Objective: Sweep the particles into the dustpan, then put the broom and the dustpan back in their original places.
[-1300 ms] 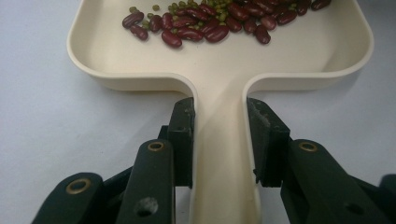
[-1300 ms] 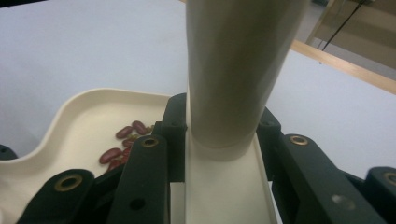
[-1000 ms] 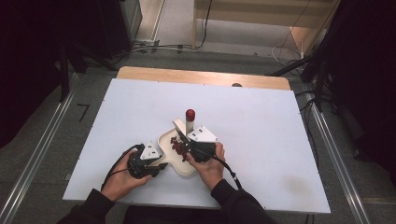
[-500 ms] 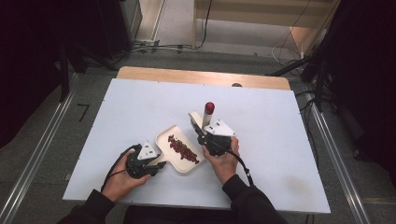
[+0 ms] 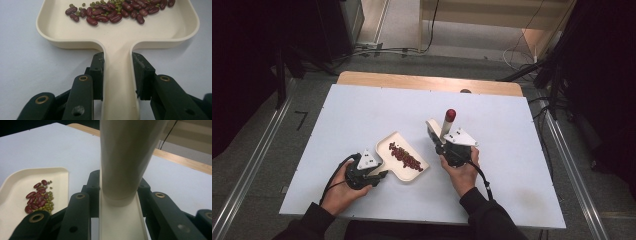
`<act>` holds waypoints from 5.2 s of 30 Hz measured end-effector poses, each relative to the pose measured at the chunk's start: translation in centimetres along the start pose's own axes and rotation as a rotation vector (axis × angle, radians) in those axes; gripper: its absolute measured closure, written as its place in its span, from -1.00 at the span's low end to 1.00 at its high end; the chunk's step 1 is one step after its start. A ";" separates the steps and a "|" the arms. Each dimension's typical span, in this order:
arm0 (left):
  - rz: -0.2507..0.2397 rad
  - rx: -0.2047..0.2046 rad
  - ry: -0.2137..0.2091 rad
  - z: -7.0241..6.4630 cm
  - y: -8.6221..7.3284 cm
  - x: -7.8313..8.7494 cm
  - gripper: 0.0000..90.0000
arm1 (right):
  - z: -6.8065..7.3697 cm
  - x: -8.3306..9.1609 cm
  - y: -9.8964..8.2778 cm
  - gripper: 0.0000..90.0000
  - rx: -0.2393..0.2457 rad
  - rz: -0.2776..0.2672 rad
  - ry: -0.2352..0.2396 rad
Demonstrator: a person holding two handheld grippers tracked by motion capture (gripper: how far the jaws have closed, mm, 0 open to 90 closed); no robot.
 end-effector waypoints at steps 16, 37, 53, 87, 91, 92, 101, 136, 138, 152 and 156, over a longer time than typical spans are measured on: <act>-0.015 0.031 0.020 0.3 0.0 0.0 0.48 | -0.7 0.5 0.0 0.43 -0.012 -0.001 0.012; -0.046 0.187 0.164 3.0 -0.6 0.2 0.48 | -1.7 0.9 -0.5 0.43 -0.012 0.010 0.003; -0.046 0.310 0.287 5.9 -1.3 0.5 0.48 | -1.9 0.9 -0.6 0.43 -0.013 0.015 0.001; -0.062 0.563 0.474 9.6 -0.3 -0.7 0.47 | -2.0 0.8 -0.9 0.43 -0.015 0.027 0.010; -0.069 0.569 0.474 9.7 -0.2 -0.8 0.46 | -2.2 1.0 -0.9 0.43 -0.018 0.026 0.013; -0.072 0.567 0.474 9.7 -0.2 -0.8 0.46 | -2.3 1.0 -0.9 0.43 -0.020 0.027 0.015; -0.089 0.553 0.456 9.5 0.0 -0.8 0.13 | -3.1 1.7 -1.0 0.43 -0.040 0.029 0.034; -0.179 0.477 0.433 8.2 1.4 1.1 -0.13 | -7.7 3.7 -2.9 0.42 -0.148 0.099 0.119; -0.182 0.477 0.432 8.2 1.5 1.1 -0.13 | -8.0 3.6 -3.1 0.42 -0.154 0.103 0.114; -0.194 0.480 0.426 8.2 1.6 1.1 -0.14 | -7.3 3.3 -3.5 0.42 -0.171 0.135 0.220; -0.192 0.478 0.426 8.2 1.5 1.1 -0.14 | -7.3 3.2 -3.5 0.42 -0.168 0.138 0.219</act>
Point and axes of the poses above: each handheld gripper's, and its own axes: x roughly backward along the jaws, y roughly out of its top, z roughly to its left, the point moved 10 cm from there along -x, roughly forward along the jaws, and after that the axes turned 4 degrees about -x, right-handed, at the moved point
